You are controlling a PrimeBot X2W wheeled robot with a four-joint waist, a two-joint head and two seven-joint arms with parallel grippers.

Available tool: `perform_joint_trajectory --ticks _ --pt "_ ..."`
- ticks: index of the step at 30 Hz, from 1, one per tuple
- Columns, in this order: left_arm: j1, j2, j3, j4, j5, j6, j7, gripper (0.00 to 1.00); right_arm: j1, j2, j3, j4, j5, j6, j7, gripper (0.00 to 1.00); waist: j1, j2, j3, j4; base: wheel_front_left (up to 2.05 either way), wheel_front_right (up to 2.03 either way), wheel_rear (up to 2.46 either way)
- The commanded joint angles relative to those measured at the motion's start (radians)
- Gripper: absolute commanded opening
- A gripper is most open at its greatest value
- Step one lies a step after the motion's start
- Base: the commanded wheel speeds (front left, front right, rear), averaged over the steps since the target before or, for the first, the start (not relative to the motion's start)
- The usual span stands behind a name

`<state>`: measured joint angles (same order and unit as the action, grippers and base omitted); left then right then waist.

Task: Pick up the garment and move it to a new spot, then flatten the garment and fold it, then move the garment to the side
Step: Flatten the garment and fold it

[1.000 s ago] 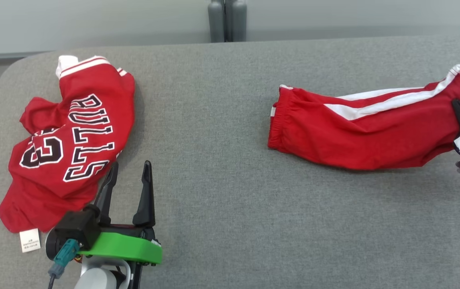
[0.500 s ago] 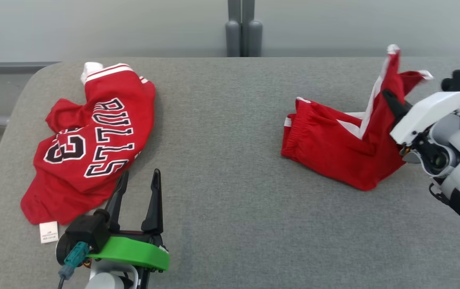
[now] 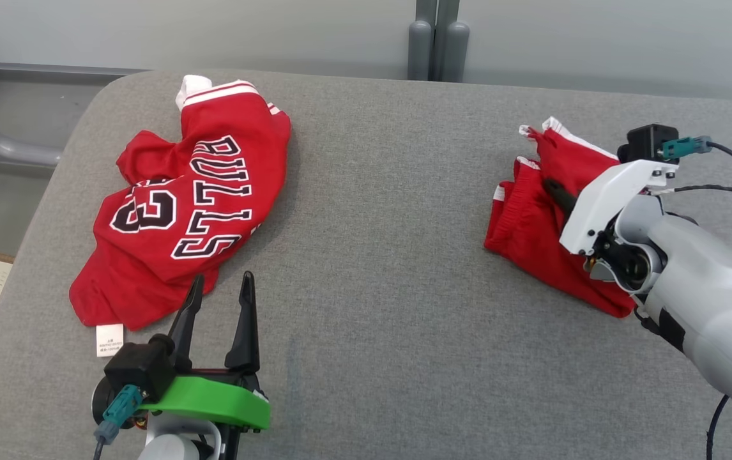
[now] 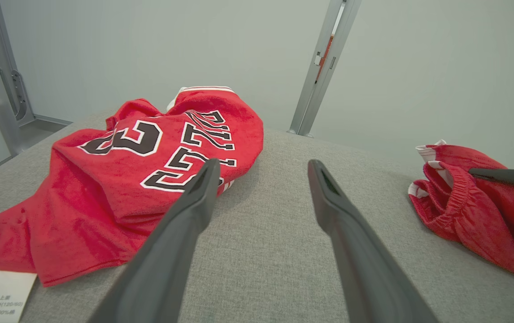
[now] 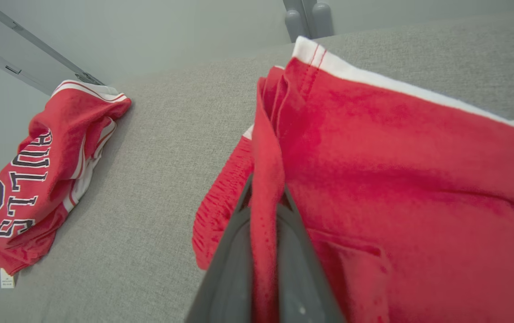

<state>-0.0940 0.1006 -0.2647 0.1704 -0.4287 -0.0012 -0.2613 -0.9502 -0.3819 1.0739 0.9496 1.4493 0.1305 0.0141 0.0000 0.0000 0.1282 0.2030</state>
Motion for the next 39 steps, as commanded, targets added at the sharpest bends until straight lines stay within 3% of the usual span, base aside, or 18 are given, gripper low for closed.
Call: perform_joint_trajectory --ticks 1,2,3,12,18,26,34,35,36,37,39 --pt "-0.014 -0.004 0.005 0.002 0.006 -0.006 -0.005 1.0 -0.012 0.01 0.006 0.007 -0.006 0.0 0.007 0.25 0.0 0.0 0.0 -0.005 0.0 0.0 0.0" --pt "-0.015 -0.005 0.009 0.002 0.007 -0.006 -0.005 1.0 -0.013 0.017 0.01 0.01 -0.006 0.0 0.008 0.4 0.0 0.0 0.0 -0.008 0.0 0.0 0.0" --pt "-0.015 -0.006 0.012 0.002 0.008 -0.007 -0.005 1.0 -0.014 0.025 0.013 0.01 -0.007 0.0 0.009 1.0 0.0 0.0 -0.001 -0.012 0.0 0.0 0.0" --pt "0.001 -0.01 0.037 0.002 0.023 -0.015 -0.004 1.0 0.001 0.019 0.002 -0.113 0.017 0.0 -0.06 1.0 0.0 0.0 -0.027 -0.062 0.0 0.0 0.0" --pt "0.025 -0.013 0.05 -0.014 0.035 -0.016 -0.004 1.0 0.028 -0.074 -0.025 -0.205 0.015 0.0 -0.164 1.0 0.0 0.0 -0.039 -0.099 0.0 0.0 0.0" --pt "0.038 -0.017 0.065 -0.045 0.046 -0.023 -0.004 1.0 0.085 -0.195 -0.081 -0.178 -0.008 0.0 -0.266 1.0 0.0 0.0 -0.035 -0.123 0.0 0.0 0.0" --pt "0.039 -0.025 0.075 -0.055 0.067 -0.034 -0.004 1.0 0.131 -0.157 -0.124 -0.105 -0.082 0.0 -0.279 1.0 0.0 0.0 -0.027 -0.135 0.0 0.0 0.0" --pt "0.035 -0.026 0.073 -0.054 0.07 -0.036 -0.004 1.0 0.132 -0.146 -0.128 -0.086 -0.093 0.0 -0.28 0.82 0.0 0.0 -0.026 -0.132 0.0 0.0 0.0" --pt "0.031 -0.028 0.07 -0.052 0.072 -0.039 -0.004 1.0 0.133 -0.137 -0.128 -0.071 -0.102 0.0 -0.28 0.34 0.0 0.0 -0.024 -0.128 0.0 0.0 0.0" --pt "0.026 -0.029 0.067 -0.05 0.072 -0.043 -0.004 1.0 0.136 -0.121 -0.123 -0.054 -0.108 0.0 -0.28 0.0 0.0 0.0 -0.022 -0.122 0.0 0.0 0.0" --pt "0.022 -0.03 0.068 -0.046 0.074 -0.043 -0.004 1.0 0.141 -0.093 -0.112 -0.031 -0.106 0.0 -0.268 0.0 0.0 0.0 -0.019 -0.109 0.0 0.0 0.0"
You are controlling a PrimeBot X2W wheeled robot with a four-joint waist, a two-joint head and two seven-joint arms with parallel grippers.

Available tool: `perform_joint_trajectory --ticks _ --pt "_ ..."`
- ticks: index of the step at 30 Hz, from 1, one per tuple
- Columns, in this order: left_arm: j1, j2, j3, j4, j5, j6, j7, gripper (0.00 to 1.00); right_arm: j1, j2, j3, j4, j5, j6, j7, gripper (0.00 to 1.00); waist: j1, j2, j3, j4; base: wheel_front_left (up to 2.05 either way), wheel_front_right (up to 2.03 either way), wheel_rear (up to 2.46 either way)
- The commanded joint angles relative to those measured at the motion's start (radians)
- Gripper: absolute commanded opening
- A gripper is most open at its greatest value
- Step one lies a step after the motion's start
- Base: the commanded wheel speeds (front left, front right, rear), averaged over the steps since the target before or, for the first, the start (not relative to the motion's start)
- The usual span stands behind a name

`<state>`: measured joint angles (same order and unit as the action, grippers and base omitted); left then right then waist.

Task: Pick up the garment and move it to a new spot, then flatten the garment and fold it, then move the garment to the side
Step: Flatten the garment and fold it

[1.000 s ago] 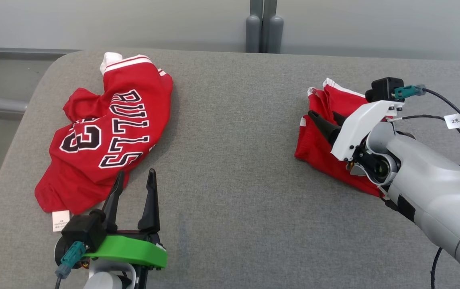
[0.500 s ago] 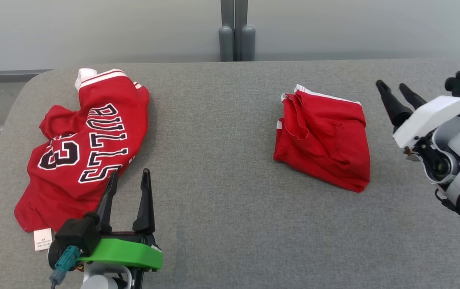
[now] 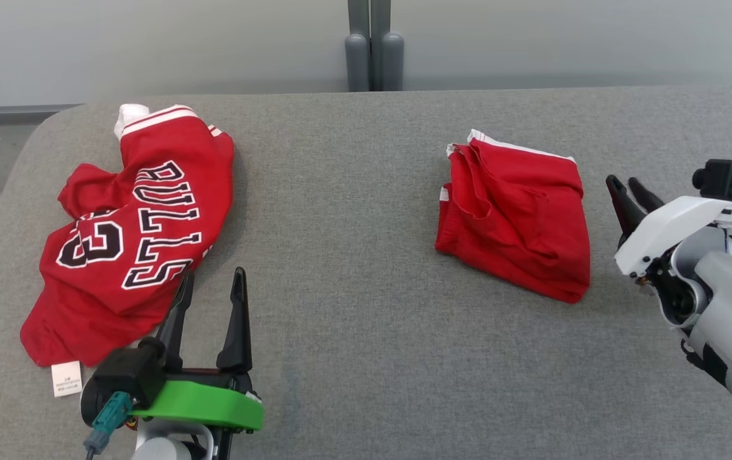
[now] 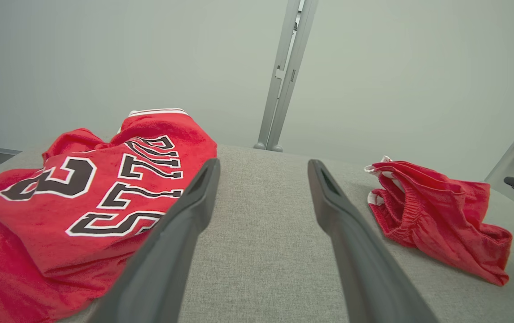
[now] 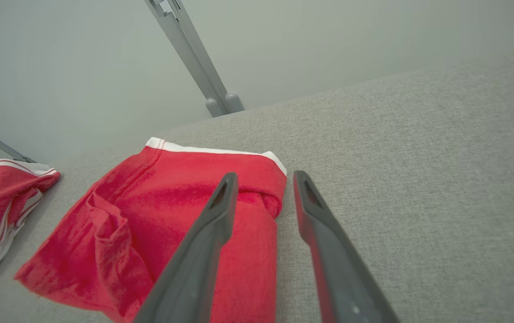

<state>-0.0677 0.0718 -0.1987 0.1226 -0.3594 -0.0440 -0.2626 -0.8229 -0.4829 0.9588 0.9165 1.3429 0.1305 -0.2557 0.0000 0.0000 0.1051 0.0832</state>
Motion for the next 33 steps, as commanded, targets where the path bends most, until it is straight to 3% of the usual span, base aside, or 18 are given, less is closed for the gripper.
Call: perform_joint_trajectory --ticks 1,6,13,20,21,23,24,28,33 --pt "-0.004 -0.002 0.002 0.004 0.007 -0.001 -0.003 1.0 0.012 0.021 0.006 0.013 0.004 0.0 0.01 0.0 0.0 0.0 0.005 0.018 0.0 0.0 0.0" --pt "-0.006 -0.006 0.005 0.018 0.008 -0.007 -0.003 1.0 0.02 0.088 0.025 0.029 0.021 0.0 0.041 0.0 0.0 0.0 0.006 0.052 0.0 0.0 0.0" --pt "0.001 -0.01 0.006 0.027 0.009 -0.011 -0.003 1.0 0.067 0.181 0.091 -0.066 0.02 0.0 0.057 0.0 0.0 0.0 0.0 0.077 0.0 0.0 0.0" --pt "0.013 -0.011 0.024 0.022 0.014 -0.004 -0.003 1.0 0.077 0.182 0.128 -0.165 -0.003 0.0 0.019 0.0 0.0 0.0 -0.011 0.042 0.0 0.0 0.0" --pt "0.015 -0.011 0.027 0.019 0.016 -0.003 -0.003 1.0 0.075 0.174 0.124 -0.181 -0.007 0.0 0.011 0.25 0.0 0.0 -0.012 0.033 0.0 0.0 0.0" --pt "0.018 -0.012 0.031 0.015 0.017 -0.004 -0.003 1.0 0.071 0.154 0.113 -0.206 -0.02 0.0 0.001 0.62 0.0 0.0 -0.014 0.017 0.0 0.0 0.0" --pt "0.021 -0.012 0.034 0.012 0.016 -0.004 -0.003 1.0 0.068 0.143 0.103 -0.222 -0.03 0.0 -0.004 1.0 0.0 0.0 -0.015 0.006 0.0 0.0 0.0" --pt "0.019 -0.013 0.046 0.004 0.025 -0.002 -0.003 1.0 0.052 0.093 0.016 -0.271 -0.139 0.0 -0.011 1.0 0.0 0.0 -0.016 -0.033 0.0 0.0 0.0" --pt "0.009 -0.012 0.076 -0.009 0.035 0.003 -0.003 1.0 0.144 0.078 -0.219 -0.371 -0.349 0.0 -0.009 1.0 0.0 0.0 -0.024 -0.087 0.0 0.0 0.0"
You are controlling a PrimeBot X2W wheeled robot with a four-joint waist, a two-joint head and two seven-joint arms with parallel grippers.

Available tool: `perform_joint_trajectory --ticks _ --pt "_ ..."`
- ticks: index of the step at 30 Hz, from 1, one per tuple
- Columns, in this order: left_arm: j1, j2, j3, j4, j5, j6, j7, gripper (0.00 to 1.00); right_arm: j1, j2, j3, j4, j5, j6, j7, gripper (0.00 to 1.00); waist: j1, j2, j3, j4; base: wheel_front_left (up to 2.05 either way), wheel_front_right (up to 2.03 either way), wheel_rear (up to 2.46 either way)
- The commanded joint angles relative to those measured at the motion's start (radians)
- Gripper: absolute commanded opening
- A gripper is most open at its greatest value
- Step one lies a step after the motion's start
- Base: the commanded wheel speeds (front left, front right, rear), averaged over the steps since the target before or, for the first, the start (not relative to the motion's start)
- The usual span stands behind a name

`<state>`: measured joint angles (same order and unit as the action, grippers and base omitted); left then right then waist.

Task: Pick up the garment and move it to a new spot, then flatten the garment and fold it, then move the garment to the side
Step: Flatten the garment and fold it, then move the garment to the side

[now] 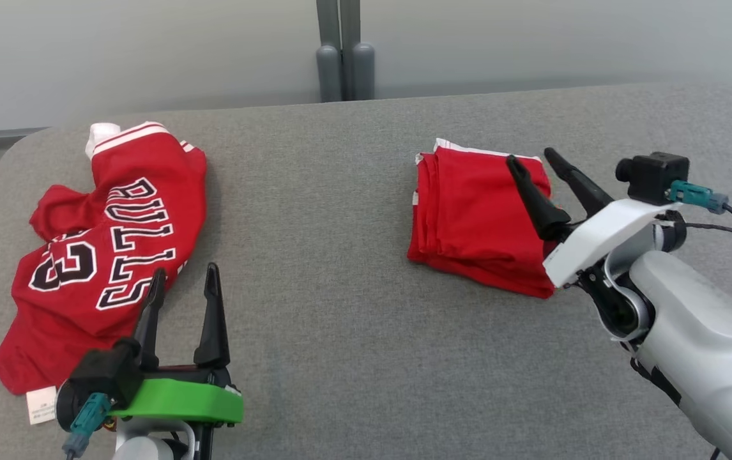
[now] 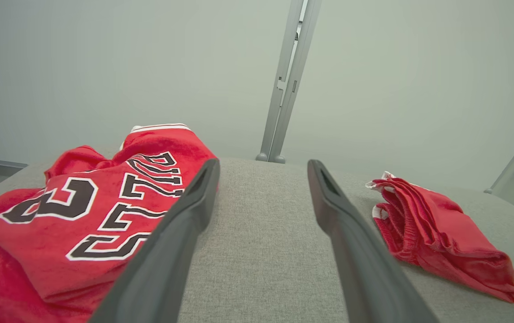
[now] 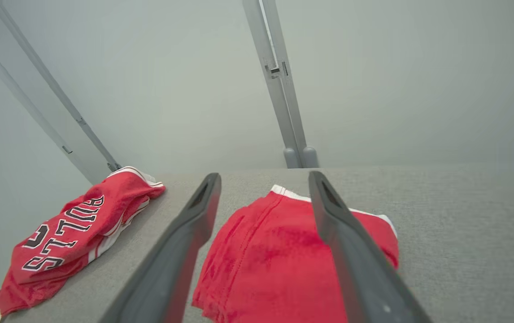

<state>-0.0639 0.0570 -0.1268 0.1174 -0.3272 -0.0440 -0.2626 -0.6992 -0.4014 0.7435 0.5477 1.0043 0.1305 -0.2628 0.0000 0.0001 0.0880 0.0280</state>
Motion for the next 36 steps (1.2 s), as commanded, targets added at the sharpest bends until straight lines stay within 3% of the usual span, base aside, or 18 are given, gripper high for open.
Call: perform_joint_trajectory --ticks 1,9,15,25,36 --pt "0.005 0.004 0.009 -0.006 0.006 0.004 -0.003 1.0 0.038 -0.002 -0.045 -0.024 -0.051 0.0 -0.002 1.0 0.0 -0.0001 -0.008 -0.041 0.0 0.0 0.0" --pt "0.007 0.015 0.044 -0.009 0.044 0.014 -0.003 1.0 0.246 0.06 -0.386 -0.21 -0.338 0.0 -0.002 1.0 0.0 -0.0001 -0.019 -0.108 0.0 0.0 0.0" --pt "-0.009 0.023 0.038 -0.011 0.085 0.018 -0.003 1.0 0.379 0.116 -0.535 -0.316 -0.474 0.0 -0.003 1.0 0.0 -0.0001 -0.013 -0.128 0.0 0.0 0.0" --pt "-0.017 0.038 0.051 0.048 0.122 0.065 -0.003 1.0 0.479 0.18 -0.639 -0.35 -0.58 0.0 -0.003 1.0 0.0 -0.0001 -0.003 -0.134 0.0 0.0 0.0" --pt "-0.034 0.046 0.052 0.08 0.112 0.086 0.001 1.0 0.481 0.194 -0.649 -0.344 -0.588 0.0 -0.003 1.0 0.0 -0.0001 0.003 -0.12 0.0 0.0 0.0"
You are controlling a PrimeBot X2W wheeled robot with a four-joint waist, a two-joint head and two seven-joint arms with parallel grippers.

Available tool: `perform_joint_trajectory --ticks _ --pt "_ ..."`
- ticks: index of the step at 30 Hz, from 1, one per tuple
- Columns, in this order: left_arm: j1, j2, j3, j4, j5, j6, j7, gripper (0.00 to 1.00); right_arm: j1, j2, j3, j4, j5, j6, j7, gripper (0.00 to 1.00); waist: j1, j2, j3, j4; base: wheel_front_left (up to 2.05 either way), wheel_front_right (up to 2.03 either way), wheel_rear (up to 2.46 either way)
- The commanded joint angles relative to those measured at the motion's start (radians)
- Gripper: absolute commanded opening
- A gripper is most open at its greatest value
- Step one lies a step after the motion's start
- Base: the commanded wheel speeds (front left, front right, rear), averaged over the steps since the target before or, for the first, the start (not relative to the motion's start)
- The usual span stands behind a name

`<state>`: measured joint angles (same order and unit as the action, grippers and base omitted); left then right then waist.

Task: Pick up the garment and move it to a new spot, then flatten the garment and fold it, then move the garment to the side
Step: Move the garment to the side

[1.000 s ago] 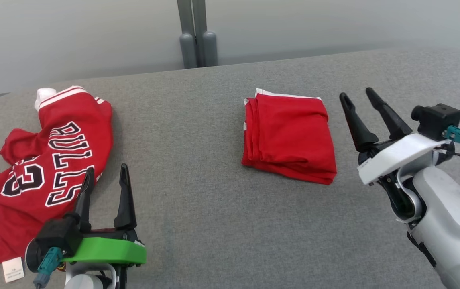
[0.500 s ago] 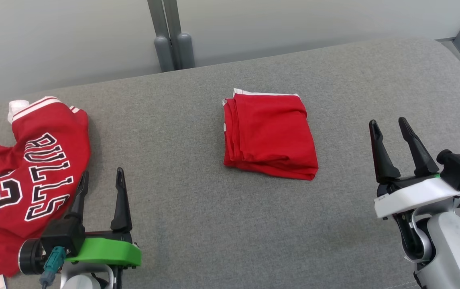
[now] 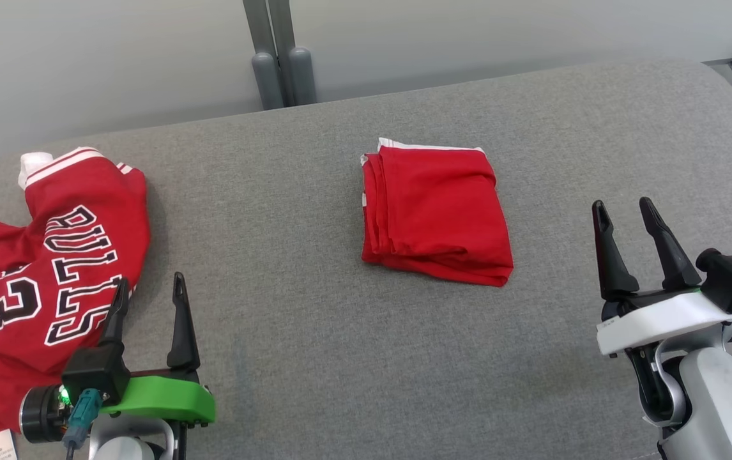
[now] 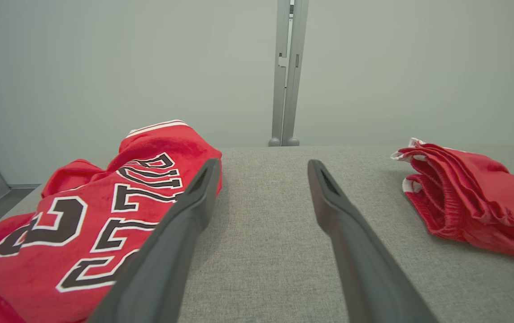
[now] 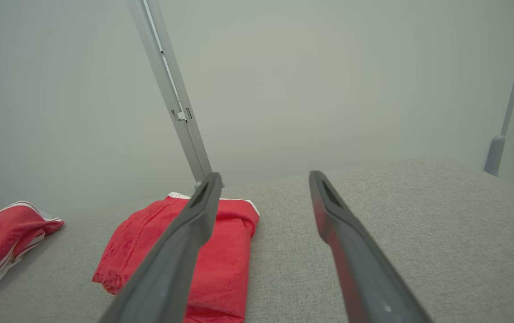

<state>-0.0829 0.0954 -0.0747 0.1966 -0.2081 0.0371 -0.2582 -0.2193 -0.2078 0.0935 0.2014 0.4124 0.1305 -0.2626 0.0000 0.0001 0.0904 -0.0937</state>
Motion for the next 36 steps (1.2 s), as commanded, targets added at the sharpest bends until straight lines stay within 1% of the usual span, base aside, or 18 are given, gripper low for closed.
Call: perform_joint_trajectory --ticks 1,4,12,21,24,27,31,36 --pt "-0.018 0.006 -0.001 -0.001 -0.009 0.005 -0.003 1.0 -0.003 -0.001 0.005 0.007 0.008 0.0 -0.003 1.0 0.0 -0.0001 0.003 0.004 0.0 0.0 0.0" --pt "-0.024 0.003 -0.008 -0.007 -0.01 0.004 -0.004 1.0 -0.021 -0.004 0.033 0.055 0.048 0.0 0.004 1.0 0.0 -0.0001 0.011 0.013 0.0 0.0 0.0" --pt "-0.043 -0.008 -0.034 -0.014 -0.016 -0.007 -0.006 1.0 -0.221 -0.049 0.114 0.227 0.155 0.0 0.109 1.0 0.0 -0.0001 0.054 0.061 0.0 0.0 0.0" --pt "-0.081 -0.013 -0.045 0.008 -0.025 -0.014 -0.006 1.0 -0.444 -0.111 0.196 0.44 0.239 0.0 0.286 1.0 0.0 -0.0001 0.116 0.147 0.0 0.0 0.0" --pt "-0.091 -0.016 -0.052 0.014 -0.026 -0.017 -0.007 1.0 -0.493 -0.115 0.219 0.517 0.294 0.0 0.379 1.0 0.0 -0.0001 0.13 0.175 0.0 0.0 0.0" --pt "-0.099 -0.019 -0.056 0.017 -0.03 -0.018 -0.007 1.0 -0.522 -0.129 0.231 0.583 0.349 0.0 0.475 1.0 0.0 -0.0001 0.139 0.201 0.0 0.0 0.0" --pt "-0.103 -0.021 -0.056 0.022 -0.031 -0.018 -0.008 1.0 -0.534 -0.123 0.233 0.668 0.425 0.0 0.588 1.0 0.0 -0.0001 0.144 0.222 0.0 0.0 0.0" --pt "-0.105 -0.023 -0.054 0.02 -0.029 -0.018 -0.008 1.0 -0.526 -0.106 0.242 0.717 0.497 0.0 0.666 1.0 0.0 -0.0001 0.145 0.232 0.0 0.0 0.0"
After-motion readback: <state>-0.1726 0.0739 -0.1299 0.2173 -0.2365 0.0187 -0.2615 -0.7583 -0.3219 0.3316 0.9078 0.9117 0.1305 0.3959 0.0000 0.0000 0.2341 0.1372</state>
